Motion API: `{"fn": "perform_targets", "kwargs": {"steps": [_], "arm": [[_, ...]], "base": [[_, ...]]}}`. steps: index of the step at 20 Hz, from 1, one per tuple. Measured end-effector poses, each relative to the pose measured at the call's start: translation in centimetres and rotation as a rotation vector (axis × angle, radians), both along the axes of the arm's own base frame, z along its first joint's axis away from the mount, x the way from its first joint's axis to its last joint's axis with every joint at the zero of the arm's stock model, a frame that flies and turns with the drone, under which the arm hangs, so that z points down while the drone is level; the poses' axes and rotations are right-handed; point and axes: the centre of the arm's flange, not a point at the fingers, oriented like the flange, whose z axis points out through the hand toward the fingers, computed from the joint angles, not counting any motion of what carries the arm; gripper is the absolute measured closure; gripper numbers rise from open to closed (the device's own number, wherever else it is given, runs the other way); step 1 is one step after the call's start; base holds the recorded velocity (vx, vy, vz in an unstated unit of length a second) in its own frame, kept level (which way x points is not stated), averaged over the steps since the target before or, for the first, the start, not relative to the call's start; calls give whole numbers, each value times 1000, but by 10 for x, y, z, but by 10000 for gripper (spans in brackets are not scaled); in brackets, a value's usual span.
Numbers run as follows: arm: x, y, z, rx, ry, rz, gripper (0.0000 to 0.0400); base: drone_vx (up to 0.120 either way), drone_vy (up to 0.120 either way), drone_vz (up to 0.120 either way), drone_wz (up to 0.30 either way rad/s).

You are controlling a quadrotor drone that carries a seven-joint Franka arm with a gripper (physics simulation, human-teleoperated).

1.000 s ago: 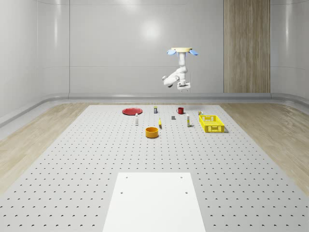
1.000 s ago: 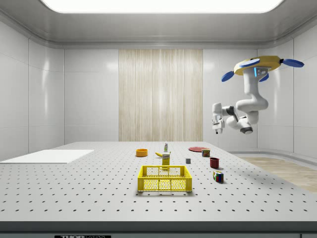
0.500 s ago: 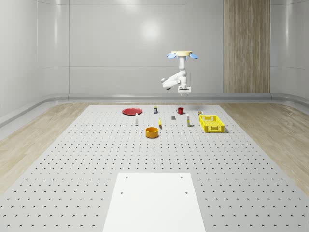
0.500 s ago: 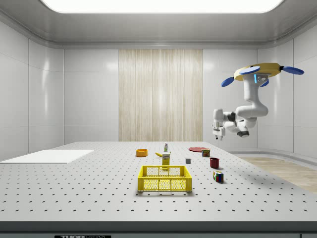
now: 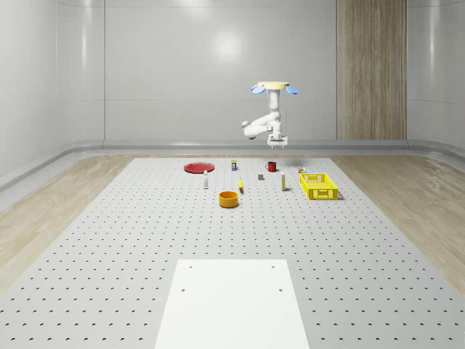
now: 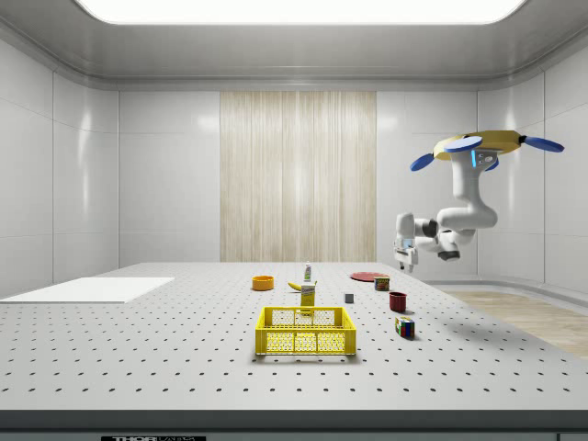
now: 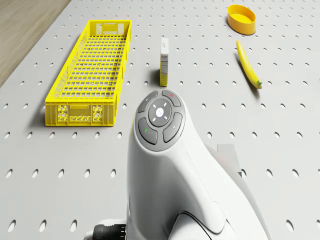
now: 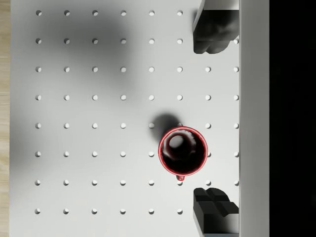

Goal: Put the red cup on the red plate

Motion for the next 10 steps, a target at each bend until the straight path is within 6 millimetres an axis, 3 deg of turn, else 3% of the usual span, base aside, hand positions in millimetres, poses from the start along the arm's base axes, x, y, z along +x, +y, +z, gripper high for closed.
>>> {"fn": "perform_targets", "kwargs": {"steps": [2, 4, 10], "arm": [[0, 0, 0, -1, 0, 0, 0], [0, 0, 0, -2, 0, 0, 0], [0, 0, 0, -3, 0, 0, 0]], "base": [[20, 0, -120, 0], [100, 0, -120, 0], [0, -20, -120, 0]]}}
